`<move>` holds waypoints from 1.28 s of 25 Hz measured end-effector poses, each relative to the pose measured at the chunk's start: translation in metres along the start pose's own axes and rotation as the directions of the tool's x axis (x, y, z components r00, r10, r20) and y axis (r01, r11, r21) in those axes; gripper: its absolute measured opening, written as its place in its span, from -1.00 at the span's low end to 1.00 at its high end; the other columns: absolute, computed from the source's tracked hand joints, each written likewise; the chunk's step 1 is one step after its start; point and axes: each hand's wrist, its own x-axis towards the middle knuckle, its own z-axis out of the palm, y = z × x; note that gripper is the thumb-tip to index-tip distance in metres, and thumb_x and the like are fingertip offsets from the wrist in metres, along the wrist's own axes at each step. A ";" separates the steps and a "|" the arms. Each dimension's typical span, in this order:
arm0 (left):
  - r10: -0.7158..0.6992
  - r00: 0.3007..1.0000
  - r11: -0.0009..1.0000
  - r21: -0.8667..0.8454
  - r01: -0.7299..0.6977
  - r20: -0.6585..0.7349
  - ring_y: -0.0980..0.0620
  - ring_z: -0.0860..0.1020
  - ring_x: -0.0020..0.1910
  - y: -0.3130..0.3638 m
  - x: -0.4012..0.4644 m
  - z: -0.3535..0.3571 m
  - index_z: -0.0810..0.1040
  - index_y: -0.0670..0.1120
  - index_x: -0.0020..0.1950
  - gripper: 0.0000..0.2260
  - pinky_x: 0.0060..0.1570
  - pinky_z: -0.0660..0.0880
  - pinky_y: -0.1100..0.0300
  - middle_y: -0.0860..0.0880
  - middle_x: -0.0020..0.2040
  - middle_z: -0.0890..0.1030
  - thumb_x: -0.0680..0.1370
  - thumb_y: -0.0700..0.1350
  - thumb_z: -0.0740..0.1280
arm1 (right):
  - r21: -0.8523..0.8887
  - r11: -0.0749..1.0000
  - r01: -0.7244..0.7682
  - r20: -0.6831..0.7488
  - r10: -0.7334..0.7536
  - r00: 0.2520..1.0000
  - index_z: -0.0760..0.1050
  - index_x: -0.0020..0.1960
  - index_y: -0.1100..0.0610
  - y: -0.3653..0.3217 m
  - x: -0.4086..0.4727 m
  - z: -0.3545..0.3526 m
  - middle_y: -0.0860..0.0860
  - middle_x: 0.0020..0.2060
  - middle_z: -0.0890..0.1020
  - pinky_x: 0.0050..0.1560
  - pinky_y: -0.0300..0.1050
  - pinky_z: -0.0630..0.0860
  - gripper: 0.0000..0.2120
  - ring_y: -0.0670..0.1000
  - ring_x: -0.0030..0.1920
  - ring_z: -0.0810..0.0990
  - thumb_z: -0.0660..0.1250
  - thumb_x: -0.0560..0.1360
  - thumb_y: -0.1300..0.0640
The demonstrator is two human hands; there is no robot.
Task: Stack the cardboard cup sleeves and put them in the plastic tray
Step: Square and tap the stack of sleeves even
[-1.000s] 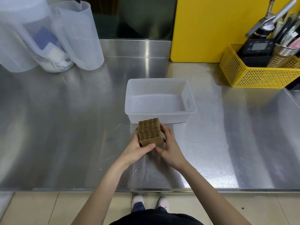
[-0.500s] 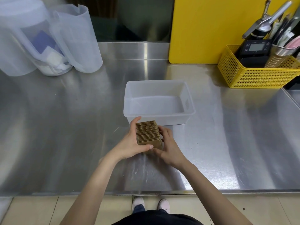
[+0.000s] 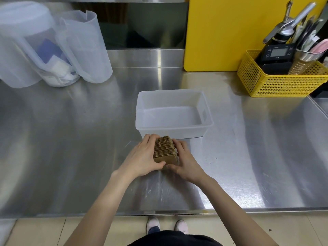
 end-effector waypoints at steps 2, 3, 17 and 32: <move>0.003 0.999 1.000 0.017 -0.002 -0.045 -0.11 0.47 0.14 0.001 -0.003 0.001 0.23 -0.07 0.28 -0.38 0.00 0.40 0.10 -0.04 0.23 0.39 0.33 0.06 0.40 | -0.053 0.998 0.030 0.016 -0.029 0.999 0.12 0.43 0.15 -0.003 0.000 -0.002 0.10 0.34 0.26 0.26 -0.21 0.33 -0.27 0.09 0.29 0.41 0.40 0.37 0.25; 0.006 0.998 1.000 0.029 -0.004 -0.057 -0.10 0.46 0.13 0.001 -0.004 0.002 0.23 -0.08 0.27 -0.39 -0.03 0.39 0.11 -0.04 0.23 0.39 0.32 0.06 0.40 | -0.083 0.996 0.045 0.022 -0.043 0.999 0.12 0.43 0.16 -0.004 0.001 -0.002 0.10 0.35 0.26 0.28 -0.15 0.36 -0.27 0.10 0.29 0.42 0.40 0.37 0.25; -0.257 0.966 0.730 -0.657 0.190 -0.005 0.03 0.47 0.05 -0.026 -0.018 0.005 0.26 0.01 0.16 -0.50 -0.01 0.37 0.24 0.14 -0.04 0.47 0.36 -0.12 0.46 | 0.159 0.962 -0.224 0.271 0.176 0.947 -0.19 0.49 -0.07 -0.004 -0.008 -0.037 -0.01 0.50 0.05 0.40 -0.16 0.14 0.02 0.00 0.50 0.09 0.48 0.32 0.11; -0.131 0.988 0.700 -0.699 0.147 0.076 0.10 0.44 0.15 -0.036 -0.013 0.029 0.17 0.01 0.27 -0.32 0.09 0.35 0.37 0.16 0.08 0.46 0.30 -0.14 0.50 | 0.320 0.947 -0.035 0.051 0.020 0.999 0.14 0.31 -0.02 0.009 -0.013 -0.035 -0.14 0.08 0.47 0.21 -0.44 0.38 -0.32 -0.20 0.12 0.48 0.37 0.37 0.42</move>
